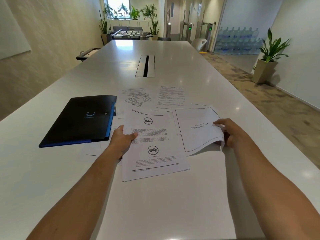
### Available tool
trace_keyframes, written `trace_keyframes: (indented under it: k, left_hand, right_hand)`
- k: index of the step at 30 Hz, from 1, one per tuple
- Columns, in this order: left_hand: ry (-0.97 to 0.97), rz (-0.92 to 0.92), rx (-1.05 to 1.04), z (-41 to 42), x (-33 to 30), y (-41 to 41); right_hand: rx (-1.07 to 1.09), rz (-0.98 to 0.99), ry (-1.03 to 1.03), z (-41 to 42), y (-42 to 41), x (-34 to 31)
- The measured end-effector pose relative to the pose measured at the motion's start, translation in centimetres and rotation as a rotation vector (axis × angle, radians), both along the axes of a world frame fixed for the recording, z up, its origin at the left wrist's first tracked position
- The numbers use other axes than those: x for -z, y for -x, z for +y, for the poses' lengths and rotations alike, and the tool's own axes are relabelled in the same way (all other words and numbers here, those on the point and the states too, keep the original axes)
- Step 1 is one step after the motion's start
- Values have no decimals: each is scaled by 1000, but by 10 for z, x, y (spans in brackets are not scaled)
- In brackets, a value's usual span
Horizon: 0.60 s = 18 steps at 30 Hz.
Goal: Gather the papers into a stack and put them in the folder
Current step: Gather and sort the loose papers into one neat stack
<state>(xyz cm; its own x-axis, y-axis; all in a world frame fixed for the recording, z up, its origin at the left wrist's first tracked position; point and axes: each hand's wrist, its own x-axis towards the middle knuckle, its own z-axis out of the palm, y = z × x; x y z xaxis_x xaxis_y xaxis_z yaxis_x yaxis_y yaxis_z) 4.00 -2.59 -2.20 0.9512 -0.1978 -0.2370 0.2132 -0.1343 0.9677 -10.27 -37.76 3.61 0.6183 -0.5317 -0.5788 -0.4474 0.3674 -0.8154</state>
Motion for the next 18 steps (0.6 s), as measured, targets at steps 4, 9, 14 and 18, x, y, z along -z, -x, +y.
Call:
trace_keyframes:
  k: [4, 9, 14, 18]
  left_hand:
    - [-1, -1, 11, 1, 2, -2]
    - [4, 6, 13, 2, 3, -4]
    - [16, 11, 21, 3, 4, -5]
    - [0, 6, 11, 3, 4, -5]
  right_hand:
    - [-30, -1, 1, -7, 0, 3]
    - [-224, 127, 195, -5, -2, 7]
    - [-125, 88, 427, -6, -7, 3]
    - [-115, -22, 585, -13, -7, -21]
